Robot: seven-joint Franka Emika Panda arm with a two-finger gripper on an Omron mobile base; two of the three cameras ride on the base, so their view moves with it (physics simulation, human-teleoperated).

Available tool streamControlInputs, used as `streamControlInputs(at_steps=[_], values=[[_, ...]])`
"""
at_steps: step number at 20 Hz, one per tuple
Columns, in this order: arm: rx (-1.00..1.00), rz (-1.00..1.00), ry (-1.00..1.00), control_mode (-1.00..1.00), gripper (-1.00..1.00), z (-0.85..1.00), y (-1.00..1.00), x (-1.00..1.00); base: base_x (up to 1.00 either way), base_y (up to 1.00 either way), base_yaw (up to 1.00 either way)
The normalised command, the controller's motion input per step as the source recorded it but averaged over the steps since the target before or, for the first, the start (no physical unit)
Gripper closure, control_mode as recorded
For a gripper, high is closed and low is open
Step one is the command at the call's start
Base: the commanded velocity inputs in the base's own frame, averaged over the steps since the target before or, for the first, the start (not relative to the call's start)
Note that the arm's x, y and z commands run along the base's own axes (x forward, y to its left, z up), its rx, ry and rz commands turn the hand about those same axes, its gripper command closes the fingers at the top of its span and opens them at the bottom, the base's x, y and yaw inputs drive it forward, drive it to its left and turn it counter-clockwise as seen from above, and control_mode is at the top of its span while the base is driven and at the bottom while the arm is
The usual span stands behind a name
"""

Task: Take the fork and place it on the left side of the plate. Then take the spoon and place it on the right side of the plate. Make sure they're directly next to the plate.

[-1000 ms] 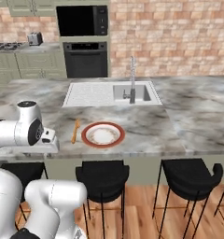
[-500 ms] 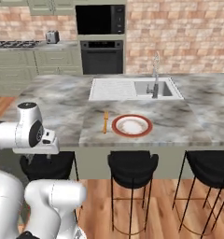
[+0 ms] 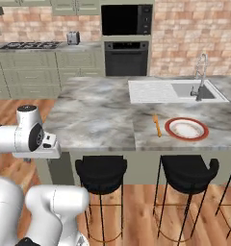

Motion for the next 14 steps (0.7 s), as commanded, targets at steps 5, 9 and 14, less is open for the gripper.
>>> streamControlInputs(at_steps=[5,9,14], values=[[0.00,0.00,0.00,1.00,-1.00,0.00,0.00,0.00,0.06,0.94,0.00],[0.00,0.00,0.00,1.00,-1.00,0.00,0.00,0.00,0.10,0.94,0.00],[0.00,0.00,0.00,1.00,-1.00,0.00,0.00,0.00,0.19,0.94,0.00]])
